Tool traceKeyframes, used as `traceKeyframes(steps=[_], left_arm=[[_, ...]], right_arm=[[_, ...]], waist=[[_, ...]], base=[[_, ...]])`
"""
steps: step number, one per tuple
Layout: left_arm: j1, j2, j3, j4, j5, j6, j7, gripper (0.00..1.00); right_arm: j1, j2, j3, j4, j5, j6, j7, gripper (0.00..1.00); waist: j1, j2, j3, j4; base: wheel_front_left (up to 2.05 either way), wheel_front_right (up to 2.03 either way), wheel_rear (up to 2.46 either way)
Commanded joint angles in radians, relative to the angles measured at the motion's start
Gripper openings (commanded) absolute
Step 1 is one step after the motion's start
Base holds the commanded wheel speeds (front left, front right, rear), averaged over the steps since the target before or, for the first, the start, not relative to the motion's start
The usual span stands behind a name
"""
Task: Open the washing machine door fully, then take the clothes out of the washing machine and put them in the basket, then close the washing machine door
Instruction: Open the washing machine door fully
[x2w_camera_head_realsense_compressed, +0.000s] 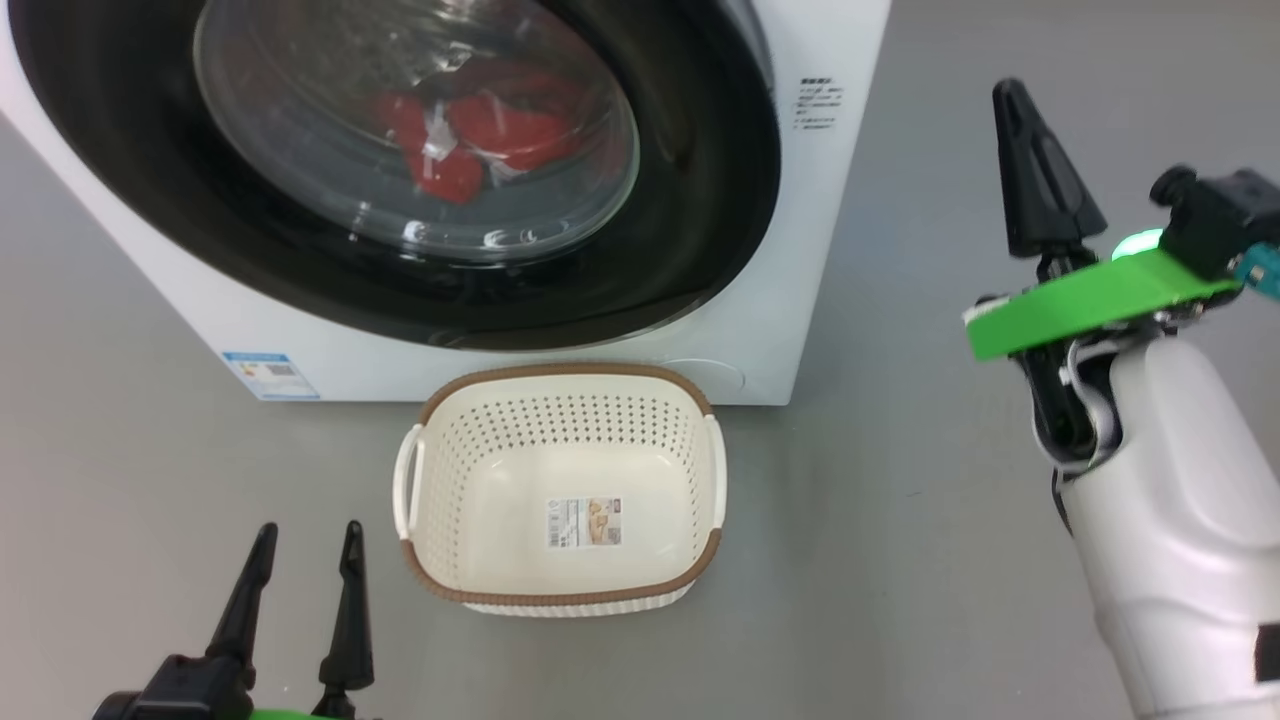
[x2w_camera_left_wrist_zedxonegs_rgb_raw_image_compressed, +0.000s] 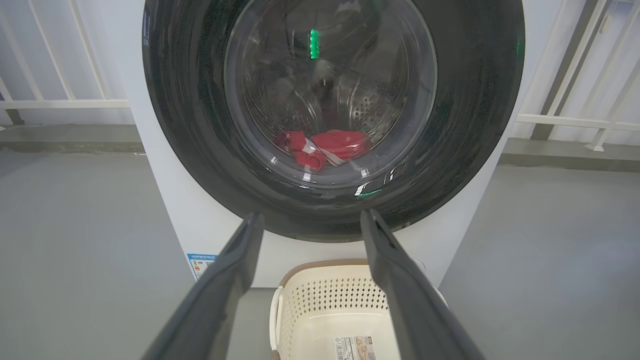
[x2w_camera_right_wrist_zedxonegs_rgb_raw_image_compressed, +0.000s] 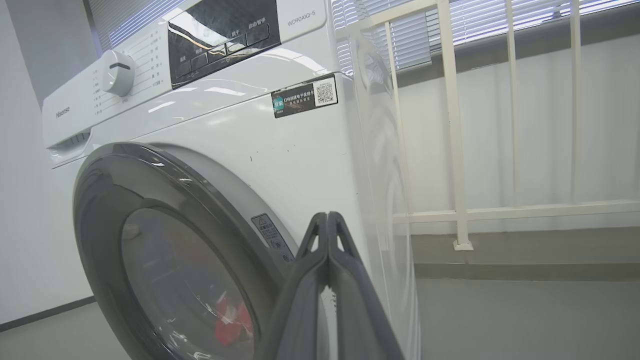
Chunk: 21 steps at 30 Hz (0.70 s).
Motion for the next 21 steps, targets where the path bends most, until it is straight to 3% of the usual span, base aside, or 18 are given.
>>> traceKeyframes(steps=[1, 9, 15, 21], left_arm=[[-0.040, 0.015, 0.028, -0.025, -0.005, 0.002, -0.012, 1.00], [-0.072, 0.015, 0.017, -0.016, -0.011, -0.005, -0.012, 1.00], [-0.091, 0.015, 0.008, -0.011, -0.016, -0.010, -0.012, 1.00], [-0.107, 0.015, -0.003, -0.007, -0.022, -0.015, -0.012, 1.00]], right_arm=[[-0.036, 0.004, 0.027, -0.010, 0.026, -0.001, -0.005, 0.00], [-0.214, -0.057, 0.126, 0.215, 0.311, -0.001, 0.040, 0.00], [-0.319, -0.117, 0.225, 0.290, 0.540, -0.001, 0.198, 0.00], [-0.375, -0.158, 0.295, 0.302, 0.778, -0.001, 0.443, 0.00]], waist=[[0.0000, 0.0000, 0.025, 0.026], [0.0000, 0.0000, 0.063, 0.072], [0.0000, 0.0000, 0.097, 0.101], [0.0000, 0.0000, 0.127, 0.122]], base=[[0.00, 0.00, 0.00], [0.00, 0.00, 0.00], [0.00, 0.00, 0.00], [0.00, 0.00, 0.00]])
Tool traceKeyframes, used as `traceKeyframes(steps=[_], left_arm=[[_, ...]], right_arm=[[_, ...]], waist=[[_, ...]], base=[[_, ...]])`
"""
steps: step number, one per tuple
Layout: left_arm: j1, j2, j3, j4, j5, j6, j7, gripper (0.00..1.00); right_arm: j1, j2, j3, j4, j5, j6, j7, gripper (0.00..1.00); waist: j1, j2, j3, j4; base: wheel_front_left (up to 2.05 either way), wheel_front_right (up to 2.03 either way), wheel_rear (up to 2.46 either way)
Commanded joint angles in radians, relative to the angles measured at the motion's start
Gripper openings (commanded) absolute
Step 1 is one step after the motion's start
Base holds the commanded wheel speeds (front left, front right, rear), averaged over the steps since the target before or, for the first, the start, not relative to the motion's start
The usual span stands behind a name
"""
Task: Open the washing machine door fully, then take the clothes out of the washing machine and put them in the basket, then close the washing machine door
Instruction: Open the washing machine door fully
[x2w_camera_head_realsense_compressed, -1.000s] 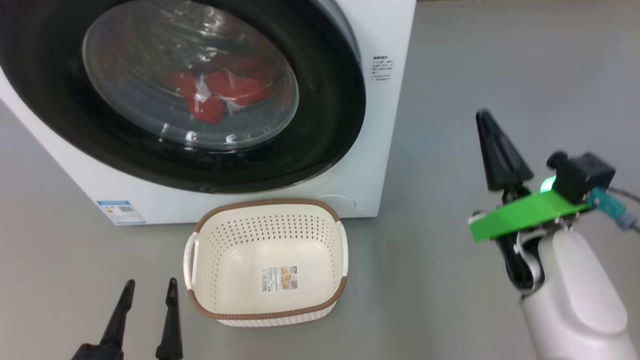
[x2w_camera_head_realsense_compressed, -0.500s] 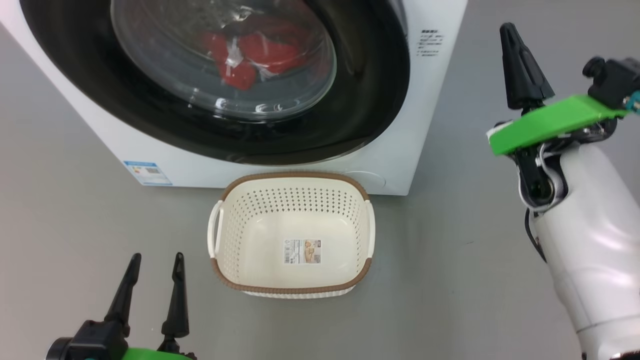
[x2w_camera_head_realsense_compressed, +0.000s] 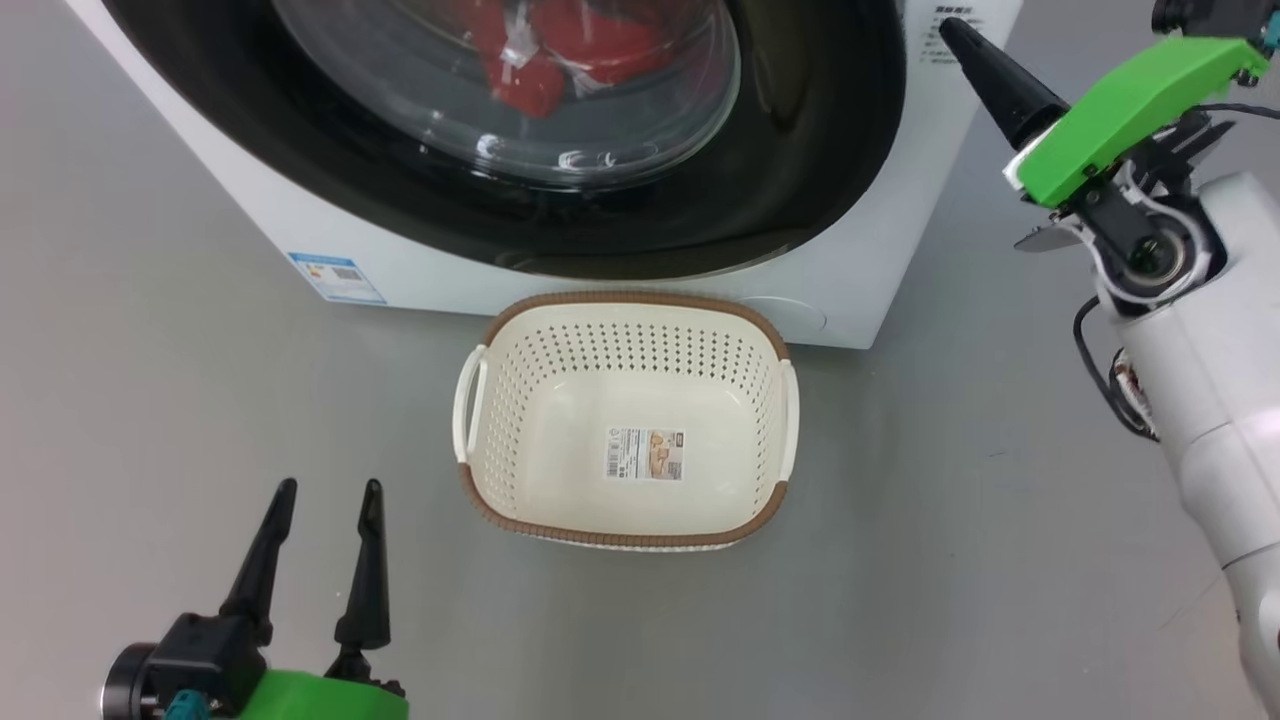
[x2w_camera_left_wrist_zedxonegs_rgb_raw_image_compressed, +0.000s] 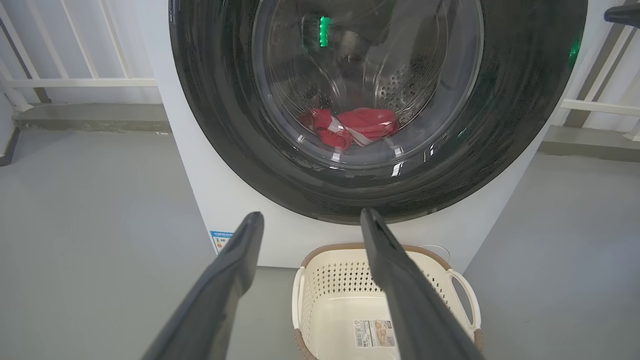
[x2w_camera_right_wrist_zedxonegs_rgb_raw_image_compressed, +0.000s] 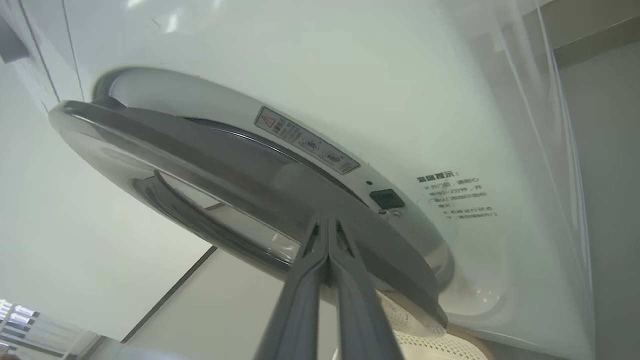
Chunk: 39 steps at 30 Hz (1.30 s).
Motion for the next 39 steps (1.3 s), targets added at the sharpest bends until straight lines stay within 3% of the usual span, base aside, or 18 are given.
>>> traceKeyframes(steps=[1, 5, 12, 23, 39], left_arm=[[-0.039, 0.016, 0.028, -0.018, -0.009, -0.007, -0.012, 1.00], [-0.050, 0.016, 0.022, -0.017, -0.013, -0.008, -0.012, 1.00], [-0.062, 0.016, 0.015, -0.017, -0.016, -0.012, -0.012, 1.00], [-0.078, 0.016, -0.006, -0.017, -0.023, -0.016, -0.012, 1.00], [-0.107, 0.016, -0.042, -0.017, -0.041, -0.012, -0.012, 1.00]], right_arm=[[-0.035, -0.002, 0.013, -0.023, 0.082, -0.001, 0.068, 0.00], [-0.073, -0.015, -0.004, -0.010, 0.245, -0.001, 0.212, 0.00], [-0.145, -0.022, -0.054, 0.050, 0.391, -0.001, 0.361, 0.00], [-0.252, -0.023, -0.066, 0.163, 0.437, -0.001, 0.469, 0.00], [-0.325, -0.007, -0.040, 0.239, 0.415, -0.001, 0.502, 0.00]], waist=[[0.0000, -0.0001, 0.021, 0.016], [0.0000, -0.0001, 0.037, 0.025], [0.0000, -0.0001, 0.061, 0.035], [0.0000, -0.0001, 0.090, 0.053], [0.0000, -0.0001, 0.128, 0.078]], base=[[0.00, 0.00, 0.00], [0.00, 0.00, 0.00], [0.00, 0.00, 0.00], [0.00, 0.00, 0.00], [0.00, 0.00, 0.00]])
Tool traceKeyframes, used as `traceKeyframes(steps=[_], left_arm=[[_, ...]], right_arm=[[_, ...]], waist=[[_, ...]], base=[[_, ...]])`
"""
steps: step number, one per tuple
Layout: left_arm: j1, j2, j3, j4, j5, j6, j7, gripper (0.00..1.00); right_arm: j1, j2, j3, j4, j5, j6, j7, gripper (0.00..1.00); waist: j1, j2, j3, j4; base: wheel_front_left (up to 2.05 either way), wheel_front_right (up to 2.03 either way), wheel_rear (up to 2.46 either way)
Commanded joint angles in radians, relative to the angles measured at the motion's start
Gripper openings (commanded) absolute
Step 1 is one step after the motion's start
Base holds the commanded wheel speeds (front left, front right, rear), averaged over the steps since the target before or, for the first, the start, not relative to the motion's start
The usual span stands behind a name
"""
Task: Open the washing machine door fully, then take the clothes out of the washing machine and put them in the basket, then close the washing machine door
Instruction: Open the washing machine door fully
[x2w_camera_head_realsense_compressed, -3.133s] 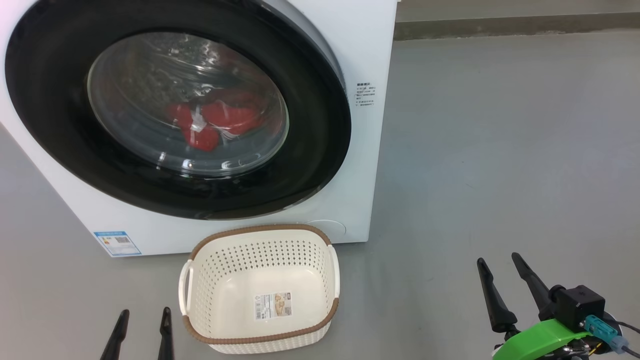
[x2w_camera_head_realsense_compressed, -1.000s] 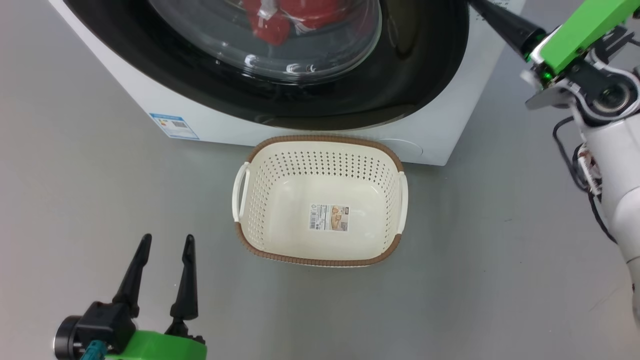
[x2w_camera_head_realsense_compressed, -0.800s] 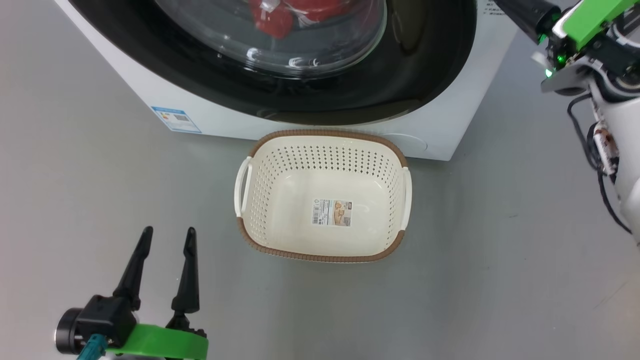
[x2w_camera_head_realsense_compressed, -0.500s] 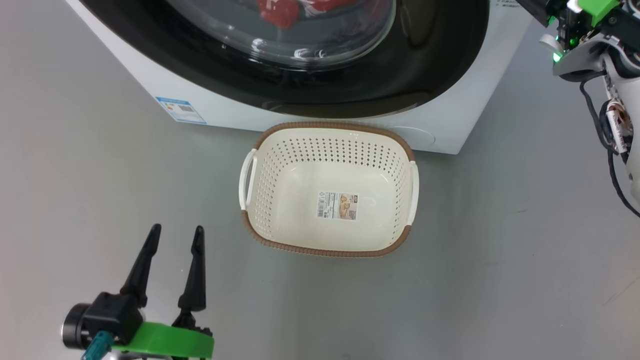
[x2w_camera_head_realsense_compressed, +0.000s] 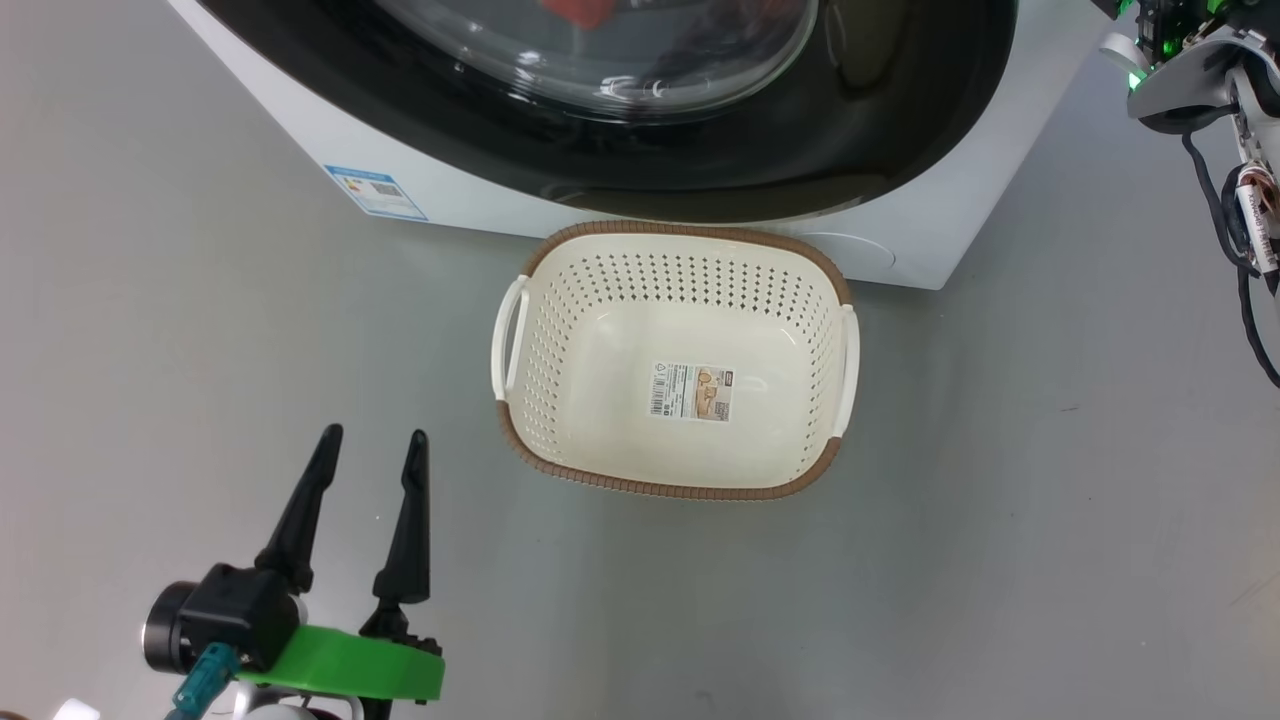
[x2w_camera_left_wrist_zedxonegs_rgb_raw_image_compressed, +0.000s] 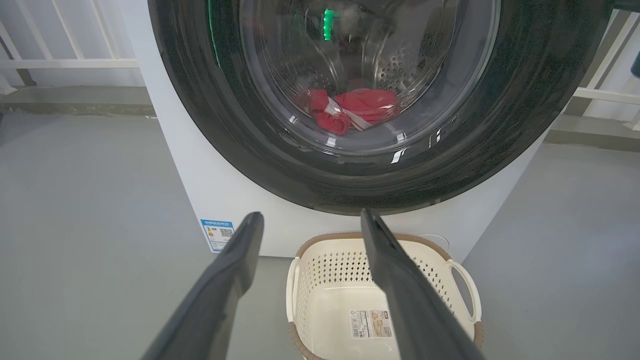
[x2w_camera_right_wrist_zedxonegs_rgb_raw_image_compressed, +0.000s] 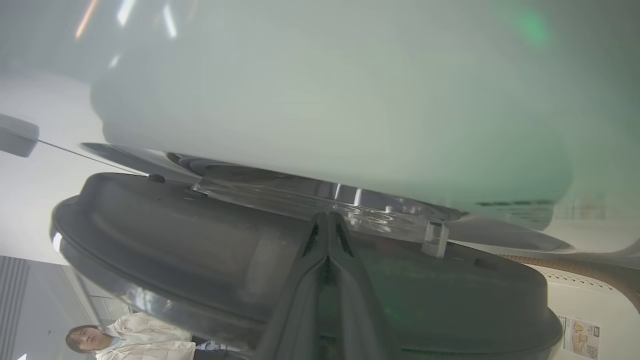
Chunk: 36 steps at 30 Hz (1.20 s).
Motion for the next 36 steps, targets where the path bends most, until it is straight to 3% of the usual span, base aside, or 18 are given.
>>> traceKeyframes(steps=[1, 21, 36], left_arm=[[-0.023, 0.018, 0.028, -0.020, -0.006, -0.001, -0.012, 1.00], [0.025, 0.018, 0.029, 0.000, 0.010, 0.015, -0.012, 1.00], [0.081, 0.018, 0.032, -0.003, 0.017, 0.022, -0.012, 1.00]], right_arm=[[-0.011, 0.026, 0.015, -0.023, -0.007, -0.001, 0.018, 0.00], [0.245, 0.047, 0.068, -0.210, 0.011, -0.001, 0.109, 0.00], [0.408, 0.075, 0.096, -0.363, 0.033, -0.001, 0.145, 0.00]], waist=[[0.0000, 0.0000, 0.000, 0.001], [0.0000, 0.0000, -0.109, -0.030], [0.0000, 0.0000, -0.179, -0.017]], base=[[0.00, 0.00, 0.00], [0.00, 0.00, 0.00], [0.00, 0.00, 0.00]])
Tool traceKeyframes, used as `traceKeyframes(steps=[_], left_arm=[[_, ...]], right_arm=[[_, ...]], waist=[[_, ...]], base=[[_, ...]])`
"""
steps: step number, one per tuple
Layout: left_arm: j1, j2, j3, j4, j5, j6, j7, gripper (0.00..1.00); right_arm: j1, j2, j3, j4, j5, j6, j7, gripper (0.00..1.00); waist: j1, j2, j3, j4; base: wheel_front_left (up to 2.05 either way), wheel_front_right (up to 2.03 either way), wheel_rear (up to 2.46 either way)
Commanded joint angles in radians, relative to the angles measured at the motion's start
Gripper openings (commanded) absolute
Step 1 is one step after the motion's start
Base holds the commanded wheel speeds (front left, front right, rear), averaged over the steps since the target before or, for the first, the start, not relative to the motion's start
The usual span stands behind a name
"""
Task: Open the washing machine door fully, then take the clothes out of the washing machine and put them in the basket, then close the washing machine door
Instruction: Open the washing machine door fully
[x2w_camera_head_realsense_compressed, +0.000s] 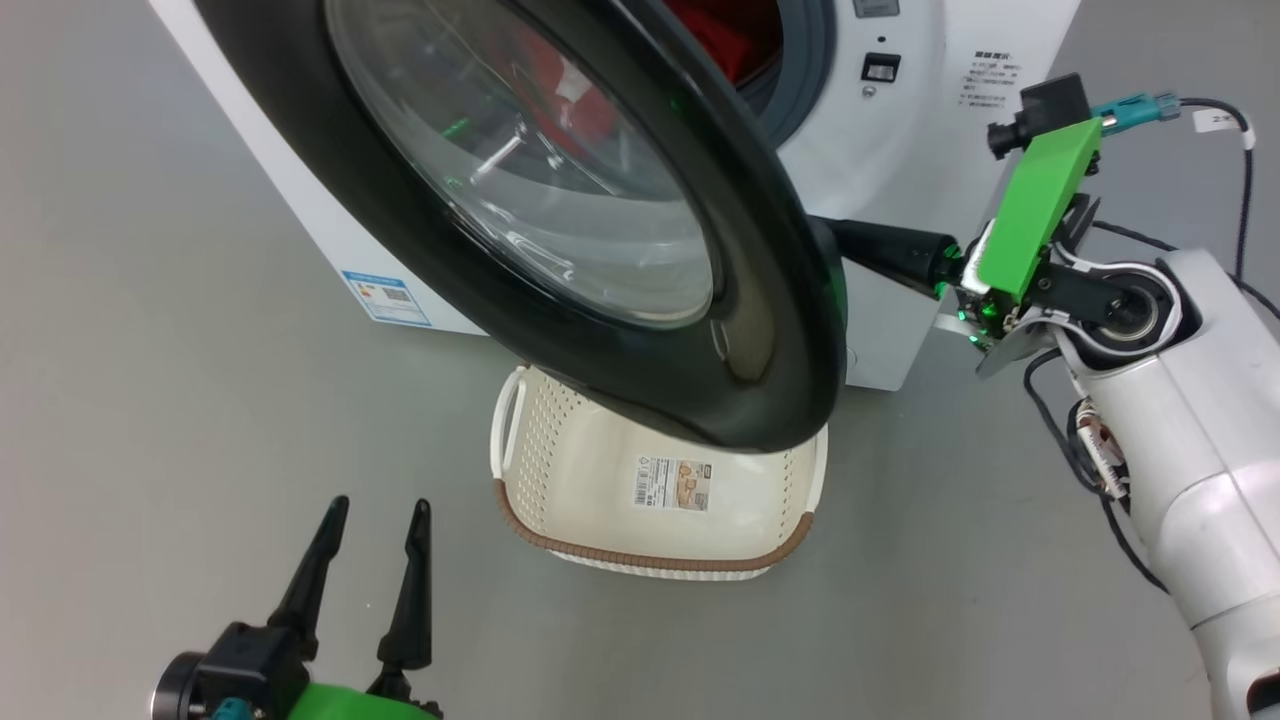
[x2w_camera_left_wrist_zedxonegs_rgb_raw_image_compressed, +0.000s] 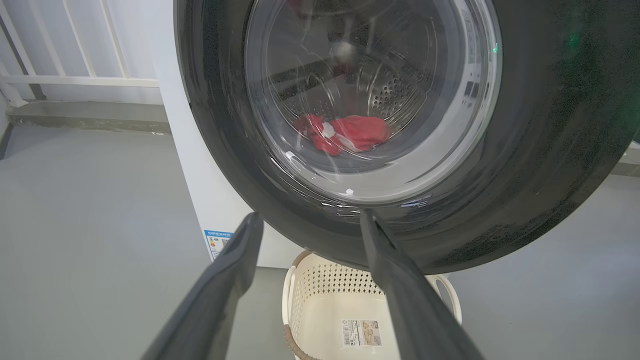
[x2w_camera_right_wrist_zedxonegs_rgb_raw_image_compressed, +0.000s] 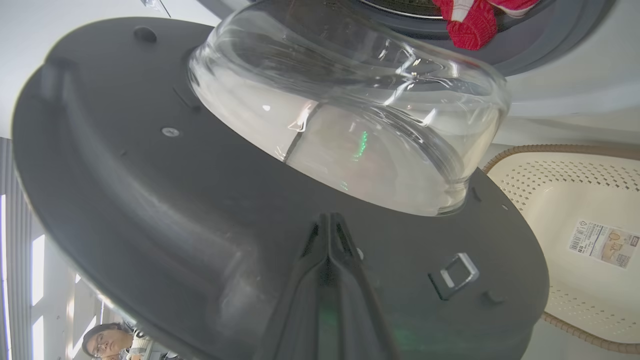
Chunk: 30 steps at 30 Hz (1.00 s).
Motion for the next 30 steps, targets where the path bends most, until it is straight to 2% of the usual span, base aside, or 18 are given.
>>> traceKeyframes(steps=[1, 20, 30], left_arm=[[-0.002, 0.017, 0.035, -0.023, 0.014, 0.010, -0.012, 1.00], [0.039, 0.017, 0.017, -0.018, 0.012, 0.026, -0.012, 1.00], [0.049, 0.017, 0.014, -0.018, 0.003, 0.034, -0.012, 1.00]], right_arm=[[0.014, 0.027, 0.013, -0.043, 0.009, 0.002, 0.008, 0.00], [0.180, 0.085, 0.074, -0.197, 0.017, 0.002, 0.066, 0.00], [0.219, 0.123, 0.112, -0.236, 0.009, 0.002, 0.087, 0.00]], waist=[[0.0000, 0.0000, -0.006, 0.006], [0.0000, 0.0000, -0.065, 0.073], [0.0000, 0.0000, -0.079, 0.110]], base=[[0.00, 0.00, 0.00], [0.00, 0.00, 0.00], [0.00, 0.00, 0.00]])
